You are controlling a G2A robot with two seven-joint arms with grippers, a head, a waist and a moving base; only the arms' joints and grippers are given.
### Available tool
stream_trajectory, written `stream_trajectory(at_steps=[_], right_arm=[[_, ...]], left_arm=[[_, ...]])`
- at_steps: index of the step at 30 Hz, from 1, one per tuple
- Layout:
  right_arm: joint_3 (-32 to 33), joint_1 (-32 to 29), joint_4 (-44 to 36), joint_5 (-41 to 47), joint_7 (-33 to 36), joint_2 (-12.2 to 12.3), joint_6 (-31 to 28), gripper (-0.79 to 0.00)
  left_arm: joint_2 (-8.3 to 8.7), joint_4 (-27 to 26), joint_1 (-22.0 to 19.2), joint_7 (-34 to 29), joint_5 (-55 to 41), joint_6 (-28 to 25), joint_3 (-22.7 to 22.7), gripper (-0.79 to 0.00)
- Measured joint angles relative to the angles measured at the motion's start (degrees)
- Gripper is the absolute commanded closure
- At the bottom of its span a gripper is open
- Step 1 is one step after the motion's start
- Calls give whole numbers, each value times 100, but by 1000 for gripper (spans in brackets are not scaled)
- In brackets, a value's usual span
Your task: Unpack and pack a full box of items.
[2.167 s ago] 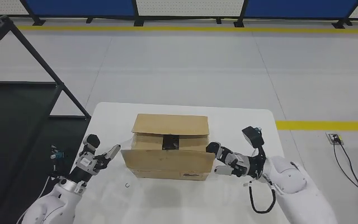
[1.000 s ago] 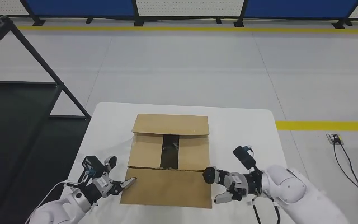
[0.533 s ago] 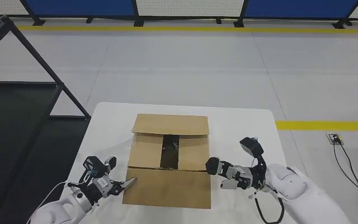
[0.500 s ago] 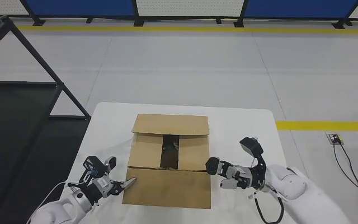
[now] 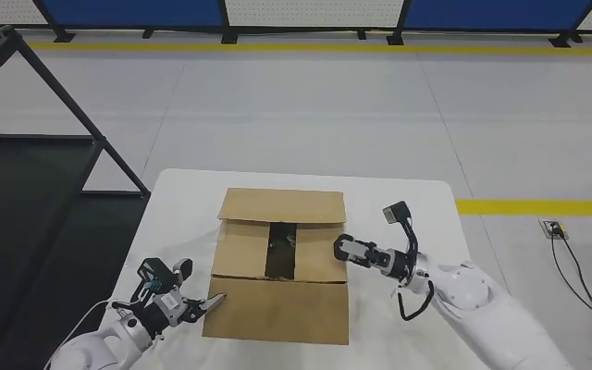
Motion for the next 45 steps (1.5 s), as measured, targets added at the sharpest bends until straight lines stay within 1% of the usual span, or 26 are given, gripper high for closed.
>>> stream_trajectory(at_steps=[4,8,14,18,21,24,30,32,34,36,45], right_arm=[[-146,157,177,-269,-384,-156,239,-785],[-237,285,366,-216,-462,-296,304,-785],[-282,445,624,-122,-528,-488,18,-785],[-288,560,793,-163,-796,-626,-157,-785],[-299,656,910,-138,-871,-723,-240,-785],[-291,777,1041,-181,-973,-813,-270,-785],[-289,1089,1290,-623,-1491,-1004,-182,-785],[-315,1189,1387,-607,-1501,-1077,-271,-785],[-336,1291,1558,-501,-1398,-1156,-484,-785],[-353,1350,1672,-505,-1268,-1188,-561,-785],[-352,1343,1663,-514,-1279,-1185,-550,-785]], left_arm=[[0,0,0,0,0,0,0,-785],[0,0,0,0,0,0,0,-785],[0,0,0,0,0,0,0,-785],[0,0,0,0,0,0,0,-785],[0,0,0,0,0,0,0,-785],[0,0,0,0,0,0,0,-785],[0,0,0,0,0,0,0,-785],[0,0,0,0,0,0,0,-785],[0,0,0,0,0,0,0,-785],[0,0,0,0,0,0,0,-785],[0,0,0,0,0,0,0,-785]])
